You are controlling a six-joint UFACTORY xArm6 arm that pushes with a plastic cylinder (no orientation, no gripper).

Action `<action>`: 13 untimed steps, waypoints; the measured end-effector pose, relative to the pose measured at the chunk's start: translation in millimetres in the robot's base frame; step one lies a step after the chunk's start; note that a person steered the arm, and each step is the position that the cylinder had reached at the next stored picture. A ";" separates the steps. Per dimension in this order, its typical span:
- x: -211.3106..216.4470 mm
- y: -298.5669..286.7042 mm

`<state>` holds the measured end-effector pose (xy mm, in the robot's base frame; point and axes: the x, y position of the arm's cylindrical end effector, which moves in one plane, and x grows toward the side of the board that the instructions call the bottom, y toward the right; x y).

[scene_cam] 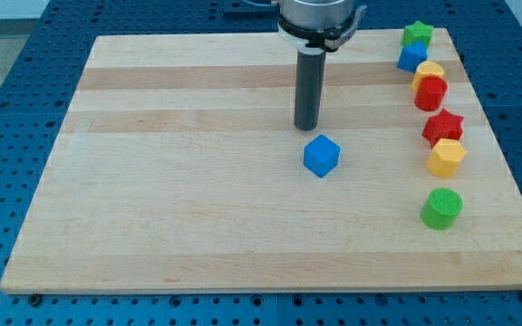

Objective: Push the blue cube towards the top left corner of the board

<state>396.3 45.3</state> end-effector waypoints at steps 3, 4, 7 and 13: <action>57.5 96.3; 61.7 82.2; 62.8 32.1; 20.1 -7.2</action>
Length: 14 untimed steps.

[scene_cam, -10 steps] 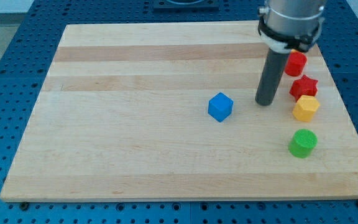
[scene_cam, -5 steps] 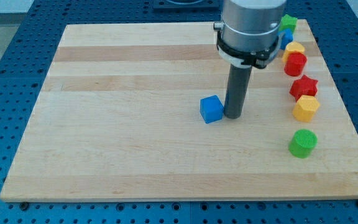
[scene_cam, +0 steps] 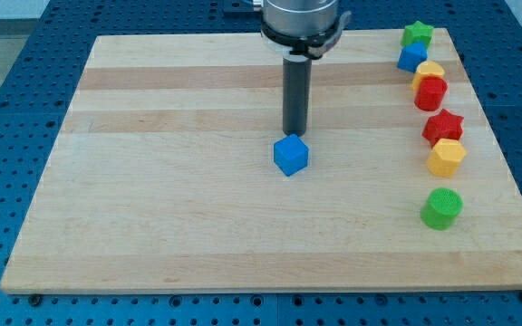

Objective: Push the blue cube towards the top left corner of the board

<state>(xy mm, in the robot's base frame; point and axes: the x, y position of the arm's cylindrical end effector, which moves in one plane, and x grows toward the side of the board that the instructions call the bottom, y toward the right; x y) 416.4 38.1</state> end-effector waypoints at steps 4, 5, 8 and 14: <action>100.8 37.1; 86.2 20.7; 35.7 -14.8; -68.3 -125.7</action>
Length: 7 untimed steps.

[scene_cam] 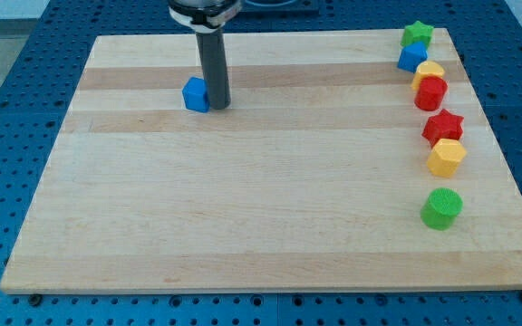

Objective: Push the blue cube towards the top left corner of the board

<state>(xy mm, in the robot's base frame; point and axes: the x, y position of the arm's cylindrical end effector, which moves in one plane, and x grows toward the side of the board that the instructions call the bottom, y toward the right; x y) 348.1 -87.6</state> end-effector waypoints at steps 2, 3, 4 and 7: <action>-22.3 -38.9; -33.5 -58.0; -42.1 -71.9; -8.3 -70.7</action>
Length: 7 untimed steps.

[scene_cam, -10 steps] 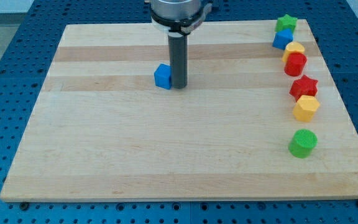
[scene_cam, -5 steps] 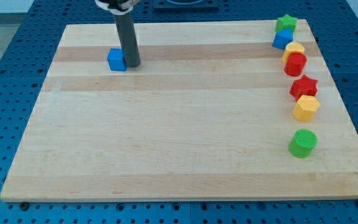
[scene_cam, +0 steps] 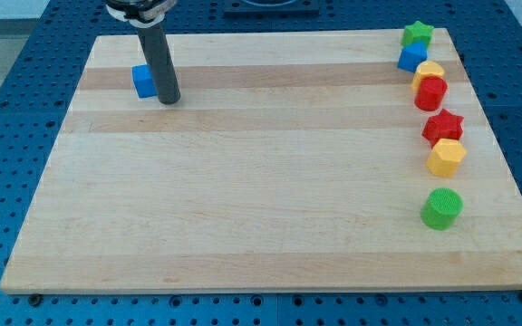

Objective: Push the blue cube towards the top left corner of the board

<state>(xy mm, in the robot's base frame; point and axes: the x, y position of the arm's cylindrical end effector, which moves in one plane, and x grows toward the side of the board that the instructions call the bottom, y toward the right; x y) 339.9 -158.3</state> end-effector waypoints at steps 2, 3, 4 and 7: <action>-49.3 -7.1; -69.4 -10.2; -74.5 -14.6; -36.9 -18.6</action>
